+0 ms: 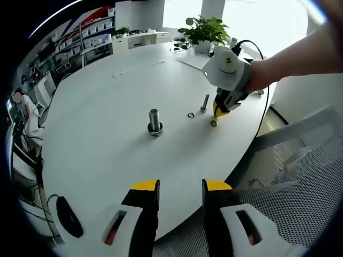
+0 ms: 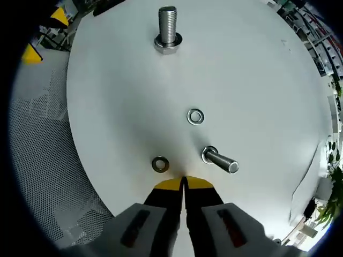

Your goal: Place the washer onto the threaded stud by aligning its center hole with the stud, sliding it down to the base, and recovering from edge contact or off-axis alignment until the washer reaches the visible bottom stop.

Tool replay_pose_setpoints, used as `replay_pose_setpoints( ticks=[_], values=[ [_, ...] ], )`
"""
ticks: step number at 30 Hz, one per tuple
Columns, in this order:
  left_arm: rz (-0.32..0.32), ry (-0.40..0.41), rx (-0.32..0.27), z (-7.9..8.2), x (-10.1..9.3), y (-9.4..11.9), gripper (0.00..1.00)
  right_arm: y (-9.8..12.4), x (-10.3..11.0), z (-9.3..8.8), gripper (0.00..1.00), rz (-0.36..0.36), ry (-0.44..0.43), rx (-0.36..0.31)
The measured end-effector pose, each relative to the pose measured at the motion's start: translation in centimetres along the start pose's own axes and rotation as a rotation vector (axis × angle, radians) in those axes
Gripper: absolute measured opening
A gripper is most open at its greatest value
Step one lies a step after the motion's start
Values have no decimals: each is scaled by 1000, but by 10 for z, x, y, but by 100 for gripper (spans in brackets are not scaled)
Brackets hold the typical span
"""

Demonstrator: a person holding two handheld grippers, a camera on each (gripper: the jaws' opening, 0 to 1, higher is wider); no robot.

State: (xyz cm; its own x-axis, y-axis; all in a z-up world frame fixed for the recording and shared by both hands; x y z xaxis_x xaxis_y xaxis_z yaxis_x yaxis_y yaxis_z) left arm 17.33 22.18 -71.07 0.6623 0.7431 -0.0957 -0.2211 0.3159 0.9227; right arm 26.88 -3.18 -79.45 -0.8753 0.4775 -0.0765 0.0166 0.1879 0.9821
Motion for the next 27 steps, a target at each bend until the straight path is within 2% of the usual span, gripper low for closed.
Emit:
replay_pose_setpoints(
  ticks=[6, 9, 11, 19, 24, 27],
  values=[
    [6, 8, 0, -1, 1, 0, 30, 1, -2, -4, 3, 57, -76, -32],
    [9, -2, 14, -2, 0, -1, 30, 1, -1, -7, 3, 49, -65, -54],
    [8, -2, 2, 0, 0, 0, 30, 1, -1, -10, 3, 52, -66, -74],
    [6, -4, 9, -1, 0, -1, 30, -1, -5, -14, 3, 104, -114, -131],
    [4, -1, 11, -1, 1, -1, 30, 0, -4, -13, 4, 97, -112, -114],
    [2, -4, 14, -1, 0, -2, 30, 1, -1, -13, 11, 107, -123, -101]
  ],
)
Point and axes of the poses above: the point that each gripper's makers call its tool centre point, and the gripper's own axes: y roughly backward along the fingers, x roughly to its left, z roughly out of its top, the point moved 8 cm from there along y, roughly backward along the fingers, and after that the axes turned 15 degrees about x, right-handed, at the moved point
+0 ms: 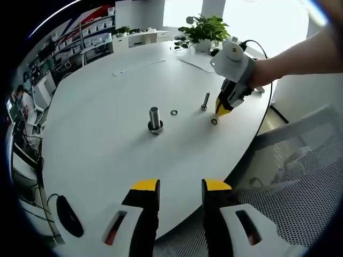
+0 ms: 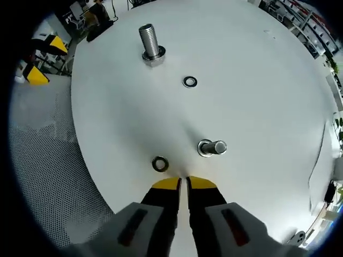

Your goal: Place the washer onto the threaded stud by aligning its center hole with the stud, sliding it down to the base, and recovering from edge contact or off-axis alignment until the washer reaches the visible bottom stop.

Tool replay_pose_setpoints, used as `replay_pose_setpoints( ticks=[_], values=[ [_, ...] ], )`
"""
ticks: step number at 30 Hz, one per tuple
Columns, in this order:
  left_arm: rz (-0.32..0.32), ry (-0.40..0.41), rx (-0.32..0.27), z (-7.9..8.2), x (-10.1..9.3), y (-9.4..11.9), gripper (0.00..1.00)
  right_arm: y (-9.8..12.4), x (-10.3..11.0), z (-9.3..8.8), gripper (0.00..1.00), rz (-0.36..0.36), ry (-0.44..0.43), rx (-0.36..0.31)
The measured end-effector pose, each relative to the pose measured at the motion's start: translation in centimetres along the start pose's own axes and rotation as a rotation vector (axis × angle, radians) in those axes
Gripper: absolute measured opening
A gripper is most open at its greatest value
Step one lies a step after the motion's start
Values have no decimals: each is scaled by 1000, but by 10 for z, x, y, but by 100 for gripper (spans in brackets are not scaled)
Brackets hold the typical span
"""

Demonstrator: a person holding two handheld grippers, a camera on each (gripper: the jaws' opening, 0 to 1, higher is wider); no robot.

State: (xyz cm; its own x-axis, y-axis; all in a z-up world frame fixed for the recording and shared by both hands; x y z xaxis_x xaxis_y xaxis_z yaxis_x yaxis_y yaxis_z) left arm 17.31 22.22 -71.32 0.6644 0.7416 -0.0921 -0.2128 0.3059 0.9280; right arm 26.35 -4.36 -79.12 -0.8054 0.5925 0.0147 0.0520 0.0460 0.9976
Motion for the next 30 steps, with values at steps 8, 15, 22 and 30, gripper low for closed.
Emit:
replay_pose_setpoints(
  ticks=[8, 15, 22, 30],
  values=[
    [-4, 1, -8, 2, -1, 1, 30, 5, 17, 3, 23, -5, 94, -9],
    [-5, -5, -6, 1, -2, 1, 30, 3, 27, 11, 23, -5, 131, -3],
    [-4, -6, -6, 1, -1, 1, 29, 2, 26, 15, 21, -23, 156, 9],
    [-4, -8, -2, 1, -2, 0, 29, 1, 31, 20, 17, -64, 261, 22]
  ],
)
Point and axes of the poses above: the point that each gripper's makers call its tool centre point, and the gripper's own axes: y roughly backward along the fingers, x roughly to its left, z roughly out of its top, the point moved 8 cm from there along y, roughly backward along the fingers, and after that the axes turned 15 degrees about x, right-handed, at the moved point
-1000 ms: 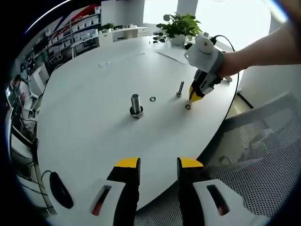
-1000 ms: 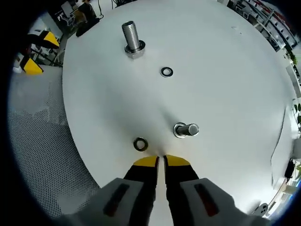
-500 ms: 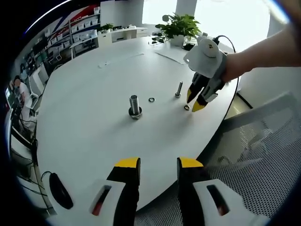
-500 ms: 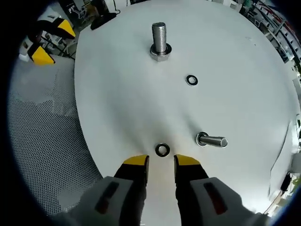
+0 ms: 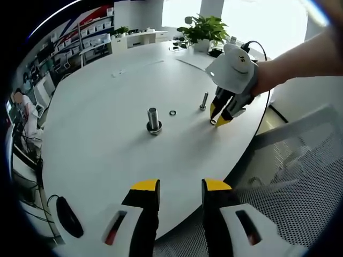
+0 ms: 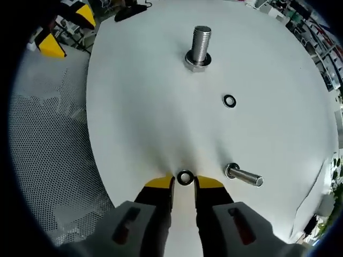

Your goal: Place the washer onto the threaded stud by aligning its center hole with the stud, sliding it down to the base, and recovering from edge contact or off-axis alignment until the washer reaches the visible bottom stop.

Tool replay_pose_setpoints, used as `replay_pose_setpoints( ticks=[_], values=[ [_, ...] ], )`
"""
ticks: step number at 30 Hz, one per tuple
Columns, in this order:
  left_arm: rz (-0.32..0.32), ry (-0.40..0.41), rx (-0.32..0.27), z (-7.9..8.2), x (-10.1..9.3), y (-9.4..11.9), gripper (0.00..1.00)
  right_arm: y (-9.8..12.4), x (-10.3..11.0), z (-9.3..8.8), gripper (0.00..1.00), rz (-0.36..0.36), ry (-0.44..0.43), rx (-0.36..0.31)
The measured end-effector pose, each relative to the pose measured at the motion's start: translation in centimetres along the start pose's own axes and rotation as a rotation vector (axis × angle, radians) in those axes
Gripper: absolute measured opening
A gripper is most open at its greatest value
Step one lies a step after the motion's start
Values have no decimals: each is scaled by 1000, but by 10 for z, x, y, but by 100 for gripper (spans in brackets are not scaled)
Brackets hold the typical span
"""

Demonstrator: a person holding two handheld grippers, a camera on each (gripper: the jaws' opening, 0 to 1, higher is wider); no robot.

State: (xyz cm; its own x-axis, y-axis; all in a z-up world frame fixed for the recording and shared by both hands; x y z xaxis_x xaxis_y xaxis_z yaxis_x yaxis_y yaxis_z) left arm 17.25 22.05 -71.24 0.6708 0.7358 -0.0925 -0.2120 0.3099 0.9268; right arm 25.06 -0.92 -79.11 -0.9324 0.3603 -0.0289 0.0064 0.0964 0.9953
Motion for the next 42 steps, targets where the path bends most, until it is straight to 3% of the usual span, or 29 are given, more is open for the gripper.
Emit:
replay_pose_setpoints(
  ticks=[18, 29, 39, 42],
  values=[
    [2, 4, -4, 0, 1, 0, 29, 2, 0, 10, 14, -18, -23, 105],
    [-9, 9, -17, 1, -1, 1, 30, 1, 2, -1, 13, -31, -74, 10],
    [0, 11, -22, 1, 1, 2, 29, 3, -2, -10, 13, -5, -146, -19],
    [-4, 4, -62, 5, -1, 5, 30, 7, -1, -15, 13, -1, -160, -27]
  ],
)
Point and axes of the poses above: the point that each gripper's makers call its tool centre point, and the gripper's own axes: y roughly backward along the fingers, x roughly to its left, z roughly out of its top, the point moved 8 cm from there along y, roughly backward along the fingers, and after that the axes turned 15 degrees about x, right-handed, at the moved point
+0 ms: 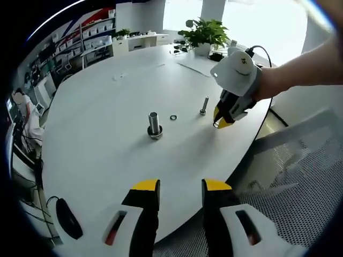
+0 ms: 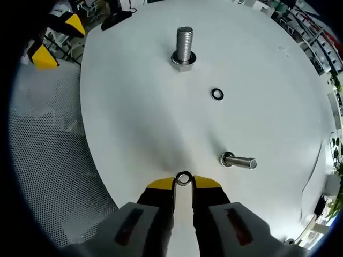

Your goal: Place the washer onto the threaded stud by aligning its center hole with the stud, sliding it down to the base, and recovering from edge contact or off-axis alignment until the washer reaches the visible bottom stop.

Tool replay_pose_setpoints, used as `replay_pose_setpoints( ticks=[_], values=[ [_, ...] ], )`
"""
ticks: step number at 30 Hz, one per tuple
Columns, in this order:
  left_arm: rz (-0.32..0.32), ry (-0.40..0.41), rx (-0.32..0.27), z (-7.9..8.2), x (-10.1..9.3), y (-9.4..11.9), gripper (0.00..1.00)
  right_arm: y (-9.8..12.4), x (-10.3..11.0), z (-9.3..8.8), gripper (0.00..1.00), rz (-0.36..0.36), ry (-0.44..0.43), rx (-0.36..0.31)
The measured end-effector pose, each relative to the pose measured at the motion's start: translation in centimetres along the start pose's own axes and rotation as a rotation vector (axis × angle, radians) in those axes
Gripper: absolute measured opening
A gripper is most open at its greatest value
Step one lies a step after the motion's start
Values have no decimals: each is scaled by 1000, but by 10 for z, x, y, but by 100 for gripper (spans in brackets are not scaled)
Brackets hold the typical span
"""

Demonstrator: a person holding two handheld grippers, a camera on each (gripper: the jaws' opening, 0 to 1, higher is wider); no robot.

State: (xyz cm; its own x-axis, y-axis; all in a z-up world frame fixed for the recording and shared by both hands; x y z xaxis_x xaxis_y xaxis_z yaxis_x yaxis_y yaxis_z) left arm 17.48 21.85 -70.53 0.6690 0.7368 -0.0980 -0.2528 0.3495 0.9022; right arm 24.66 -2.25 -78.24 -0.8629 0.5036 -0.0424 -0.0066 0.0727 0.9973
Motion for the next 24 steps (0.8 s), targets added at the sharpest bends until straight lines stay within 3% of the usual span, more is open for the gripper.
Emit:
replay_pose_setpoints(
  ticks=[13, 24],
  values=[
    [-1, -6, 1, 1, -1, 0, 29, 24, -15, -16, 13, -30, -3, -24],
    [0, -11, -11, 3, -1, 1, 29, 45, -26, -17, 13, -52, -7, -43]
  ],
)
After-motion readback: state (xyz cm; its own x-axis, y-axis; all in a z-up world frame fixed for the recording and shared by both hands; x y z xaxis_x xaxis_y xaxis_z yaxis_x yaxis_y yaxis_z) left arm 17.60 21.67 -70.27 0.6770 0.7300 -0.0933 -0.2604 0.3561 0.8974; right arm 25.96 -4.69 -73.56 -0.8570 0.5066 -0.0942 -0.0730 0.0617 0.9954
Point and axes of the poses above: the point that each gripper's makers call its tool centre point, and the gripper's own axes: y roughly backward along the fingers, x roughly to its left, z roughly out of its top, the point moved 8 cm from there along y, roughly backward along the fingers, and after that the axes turned 15 degrees about x, right-handed, at the moved point
